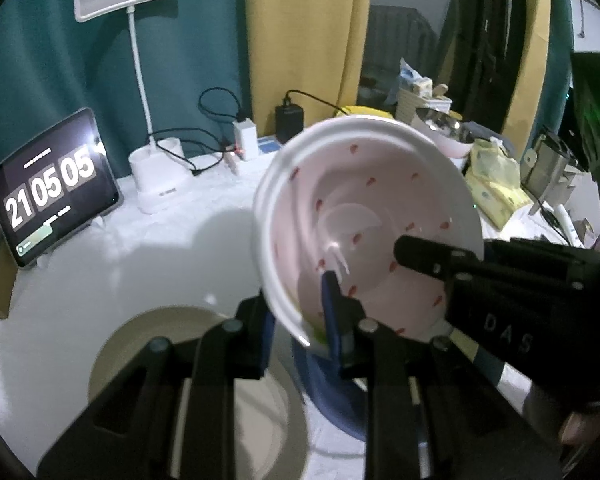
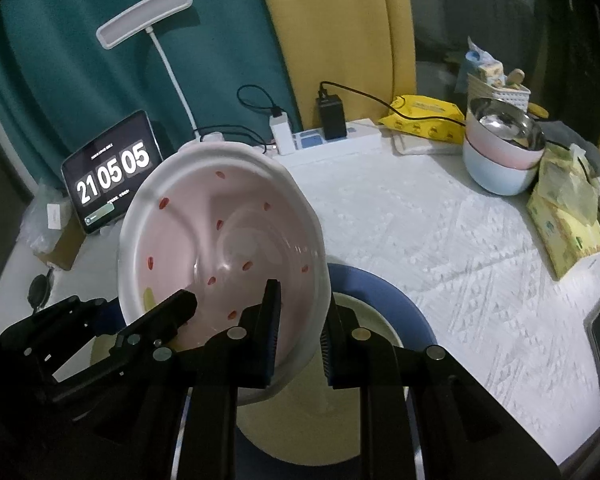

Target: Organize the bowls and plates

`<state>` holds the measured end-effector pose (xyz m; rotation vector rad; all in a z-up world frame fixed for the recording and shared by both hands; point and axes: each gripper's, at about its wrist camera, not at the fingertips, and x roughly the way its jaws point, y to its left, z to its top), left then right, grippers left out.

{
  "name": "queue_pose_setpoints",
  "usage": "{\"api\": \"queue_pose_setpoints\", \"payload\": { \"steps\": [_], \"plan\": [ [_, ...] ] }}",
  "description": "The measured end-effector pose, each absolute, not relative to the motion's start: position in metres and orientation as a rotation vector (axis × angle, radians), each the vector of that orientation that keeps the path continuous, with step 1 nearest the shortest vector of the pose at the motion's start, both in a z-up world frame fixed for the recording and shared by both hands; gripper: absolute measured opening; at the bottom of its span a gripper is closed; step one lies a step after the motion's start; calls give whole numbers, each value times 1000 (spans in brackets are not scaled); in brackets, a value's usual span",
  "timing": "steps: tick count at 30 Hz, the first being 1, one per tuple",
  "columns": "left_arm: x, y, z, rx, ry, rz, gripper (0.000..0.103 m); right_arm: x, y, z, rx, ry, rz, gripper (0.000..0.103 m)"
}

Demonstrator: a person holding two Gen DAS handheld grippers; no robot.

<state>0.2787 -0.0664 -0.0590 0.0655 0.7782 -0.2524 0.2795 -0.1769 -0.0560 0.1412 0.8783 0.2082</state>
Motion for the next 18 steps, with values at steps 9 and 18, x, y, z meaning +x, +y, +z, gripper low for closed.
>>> {"api": "queue_pose_setpoints", "payload": {
  "steps": [9,18],
  "plan": [
    [272,-84,-70,90,801,-265,23,271,-193,-68,149,899,196,19],
    [269,-93,-83,103,830,-270,23,267,-198,-81,143,929,189,19]
  ]
}}
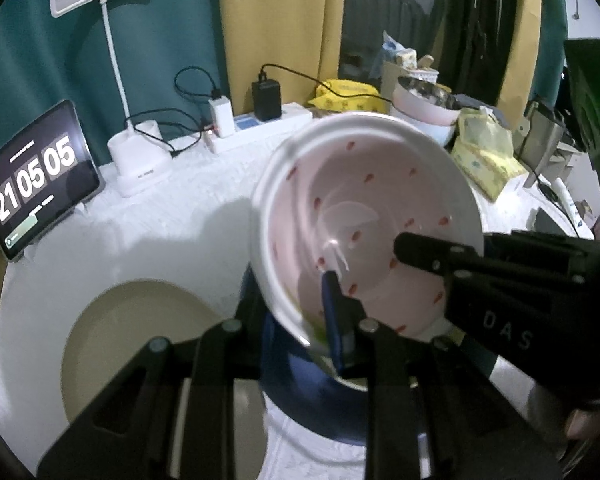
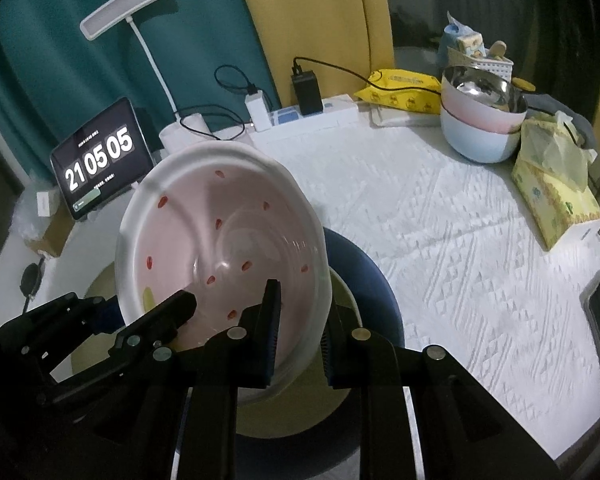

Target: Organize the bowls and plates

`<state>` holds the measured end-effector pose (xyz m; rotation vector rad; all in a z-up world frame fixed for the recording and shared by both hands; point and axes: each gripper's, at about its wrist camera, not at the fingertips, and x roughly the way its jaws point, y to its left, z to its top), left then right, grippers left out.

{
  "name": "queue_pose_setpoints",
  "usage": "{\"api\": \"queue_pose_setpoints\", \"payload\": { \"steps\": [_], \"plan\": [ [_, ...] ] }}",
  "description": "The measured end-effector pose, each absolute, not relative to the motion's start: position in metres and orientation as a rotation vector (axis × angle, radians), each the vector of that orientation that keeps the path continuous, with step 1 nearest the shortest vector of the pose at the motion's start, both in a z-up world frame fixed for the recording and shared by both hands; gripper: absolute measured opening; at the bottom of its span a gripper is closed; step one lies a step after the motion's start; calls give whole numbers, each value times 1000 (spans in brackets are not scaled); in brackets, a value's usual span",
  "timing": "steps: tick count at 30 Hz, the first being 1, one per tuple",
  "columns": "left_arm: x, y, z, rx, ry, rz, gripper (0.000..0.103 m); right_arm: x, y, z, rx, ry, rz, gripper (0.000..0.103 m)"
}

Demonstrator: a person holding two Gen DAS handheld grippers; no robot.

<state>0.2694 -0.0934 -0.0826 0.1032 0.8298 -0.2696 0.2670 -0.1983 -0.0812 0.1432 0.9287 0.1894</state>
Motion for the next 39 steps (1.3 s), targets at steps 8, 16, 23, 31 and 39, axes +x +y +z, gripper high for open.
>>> {"api": "queue_pose_setpoints", "payload": {
  "steps": [8,16,23,31,39],
  "plan": [
    [268,-97,-88,112,845,-273,23,264,-199,-88,123,938,187,19],
    [265,-100,-92,131,849,-274,24,263,-201,-88,113,937,182,20],
    [262,-94,-95,133,857,-264,25,258,-199,-90,57,931,169,21],
    [257,-90,-88,137,831,-267,25,257,-196,-91,33,928,165,23],
    [256,-89,-86,134,822,-274,25,253,-189,-88,-19,925,158,28]
  ]
}}
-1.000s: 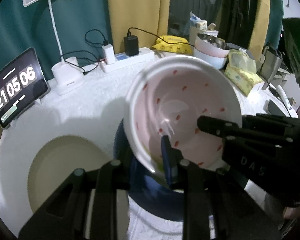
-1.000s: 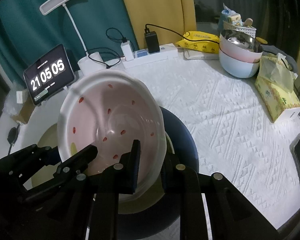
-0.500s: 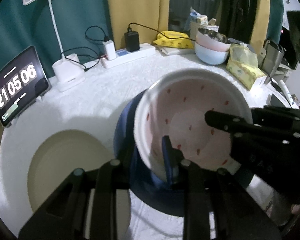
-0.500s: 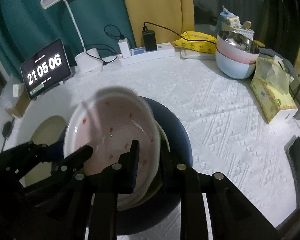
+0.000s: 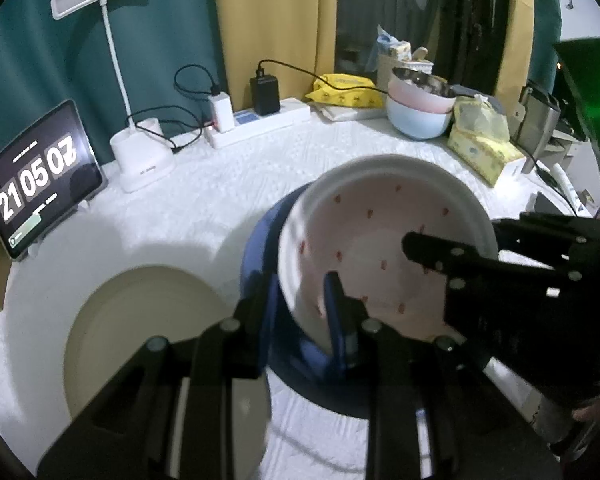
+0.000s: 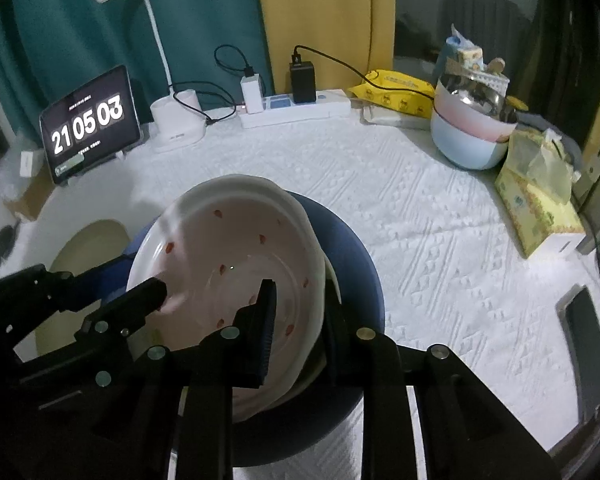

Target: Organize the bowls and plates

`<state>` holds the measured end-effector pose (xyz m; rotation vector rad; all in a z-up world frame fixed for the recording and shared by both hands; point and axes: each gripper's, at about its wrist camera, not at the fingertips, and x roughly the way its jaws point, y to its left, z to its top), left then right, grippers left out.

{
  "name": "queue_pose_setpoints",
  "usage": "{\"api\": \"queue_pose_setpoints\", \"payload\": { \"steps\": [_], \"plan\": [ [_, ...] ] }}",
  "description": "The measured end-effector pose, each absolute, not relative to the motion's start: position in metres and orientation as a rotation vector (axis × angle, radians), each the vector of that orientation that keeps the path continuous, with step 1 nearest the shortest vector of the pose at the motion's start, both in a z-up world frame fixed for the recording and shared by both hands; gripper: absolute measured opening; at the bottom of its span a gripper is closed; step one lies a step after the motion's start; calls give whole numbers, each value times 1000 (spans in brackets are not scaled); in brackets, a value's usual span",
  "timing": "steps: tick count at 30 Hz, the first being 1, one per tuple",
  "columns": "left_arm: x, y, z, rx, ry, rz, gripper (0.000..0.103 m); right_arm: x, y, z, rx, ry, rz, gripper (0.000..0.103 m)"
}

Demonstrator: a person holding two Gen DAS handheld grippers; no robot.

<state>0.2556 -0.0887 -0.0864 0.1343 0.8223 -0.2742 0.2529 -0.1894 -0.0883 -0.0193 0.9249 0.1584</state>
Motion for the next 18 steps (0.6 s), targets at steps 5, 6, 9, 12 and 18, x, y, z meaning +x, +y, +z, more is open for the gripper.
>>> {"api": "queue_pose_setpoints", "payload": {
  "steps": [5,6,9,12,18],
  "plan": [
    [256,-83,-84,123,817,-273,25,250,-185,-85,-33,925,179,42],
    [256,-82,-84,121,815,-272,25,250,-185,-84,-35,922,180,43],
    [257,-75,-81,103,809,-274,25,246,-180,-76,-75,891,171,51],
    [257,-71,-80,96,801,-274,26,243,-176,-66,-114,853,156,60],
    [255,-60,-75,84,785,-266,26,243,-174,-61,-130,844,166,60]
  ]
}}
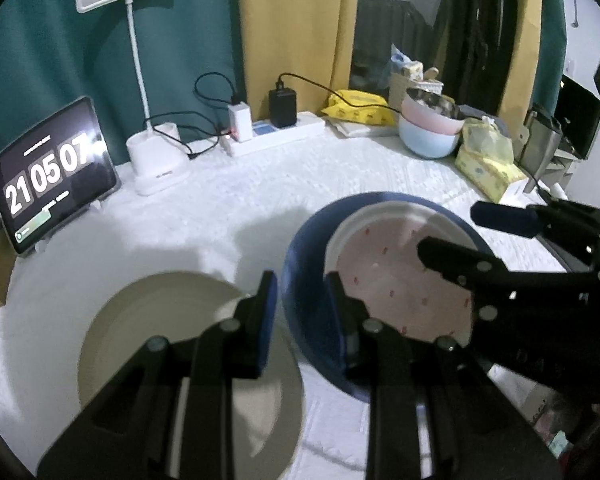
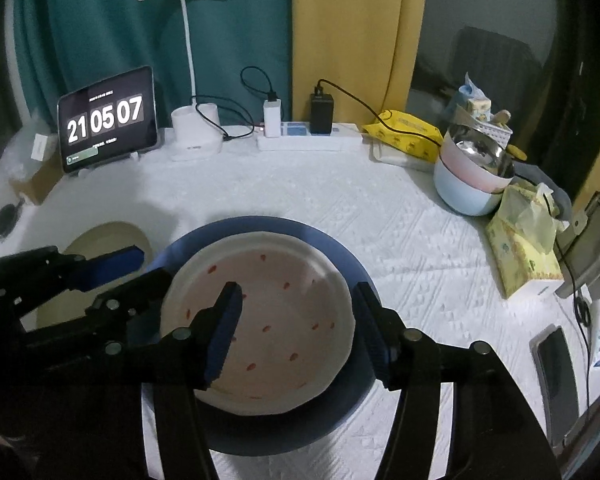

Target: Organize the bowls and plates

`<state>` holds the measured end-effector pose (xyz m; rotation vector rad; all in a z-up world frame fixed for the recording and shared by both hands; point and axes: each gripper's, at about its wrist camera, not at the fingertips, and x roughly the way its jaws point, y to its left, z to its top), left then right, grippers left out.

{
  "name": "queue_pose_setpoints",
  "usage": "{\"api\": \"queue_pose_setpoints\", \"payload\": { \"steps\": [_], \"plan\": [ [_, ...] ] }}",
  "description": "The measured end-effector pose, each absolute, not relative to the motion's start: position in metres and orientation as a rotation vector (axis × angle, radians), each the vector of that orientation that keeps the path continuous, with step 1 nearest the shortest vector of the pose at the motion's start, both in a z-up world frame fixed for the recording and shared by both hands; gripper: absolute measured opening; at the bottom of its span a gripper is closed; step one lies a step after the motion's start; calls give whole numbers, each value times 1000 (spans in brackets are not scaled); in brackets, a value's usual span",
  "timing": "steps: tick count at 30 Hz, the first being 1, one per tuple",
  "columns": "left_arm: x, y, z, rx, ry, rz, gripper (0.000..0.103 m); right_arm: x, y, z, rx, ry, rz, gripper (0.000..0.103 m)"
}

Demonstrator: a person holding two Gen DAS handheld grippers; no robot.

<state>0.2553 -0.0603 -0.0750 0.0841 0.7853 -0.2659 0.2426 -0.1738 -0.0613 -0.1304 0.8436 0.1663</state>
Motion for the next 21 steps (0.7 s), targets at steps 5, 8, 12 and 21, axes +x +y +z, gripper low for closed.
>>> {"api": "queue_pose_setpoints", "payload": {
  "steps": [5,8,12,21],
  "plan": [
    [258,-49,-71,65,778,-246,26,242,-183,-60,-116,838,153,60],
    [259,-44,-68,52,767,-244,26,242,-193,-58,-99,823,142,60],
    [260,-42,-68,52,764,-241,26,241,-208,-58,-71,800,134,60],
    [262,-43,-78,47,789,-241,26,243,-245,-72,24,814,118,60]
  ]
}}
